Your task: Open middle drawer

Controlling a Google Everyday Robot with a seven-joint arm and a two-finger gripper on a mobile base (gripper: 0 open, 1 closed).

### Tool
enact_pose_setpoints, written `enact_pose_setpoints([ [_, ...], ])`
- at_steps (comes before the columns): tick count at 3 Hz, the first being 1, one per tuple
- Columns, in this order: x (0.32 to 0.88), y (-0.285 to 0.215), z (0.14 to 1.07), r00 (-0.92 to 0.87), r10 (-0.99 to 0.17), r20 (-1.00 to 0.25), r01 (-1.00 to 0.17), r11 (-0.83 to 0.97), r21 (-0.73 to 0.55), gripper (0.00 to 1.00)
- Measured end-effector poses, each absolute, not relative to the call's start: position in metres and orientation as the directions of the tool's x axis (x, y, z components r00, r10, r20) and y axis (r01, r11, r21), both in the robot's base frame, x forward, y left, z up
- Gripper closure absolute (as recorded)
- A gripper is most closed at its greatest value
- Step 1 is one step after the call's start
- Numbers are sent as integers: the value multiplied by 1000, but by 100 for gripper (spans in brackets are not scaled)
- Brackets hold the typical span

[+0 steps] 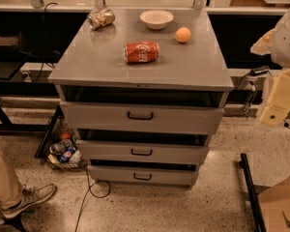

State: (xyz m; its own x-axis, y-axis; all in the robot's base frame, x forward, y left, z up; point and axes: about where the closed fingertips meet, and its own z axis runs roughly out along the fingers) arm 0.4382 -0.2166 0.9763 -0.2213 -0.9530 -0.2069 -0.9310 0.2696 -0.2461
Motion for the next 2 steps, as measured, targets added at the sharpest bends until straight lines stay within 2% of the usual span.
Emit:
enact_pose_setpoints([
  [2, 433, -208, 934, -151, -961, -232, -951, 205, -229, 0],
])
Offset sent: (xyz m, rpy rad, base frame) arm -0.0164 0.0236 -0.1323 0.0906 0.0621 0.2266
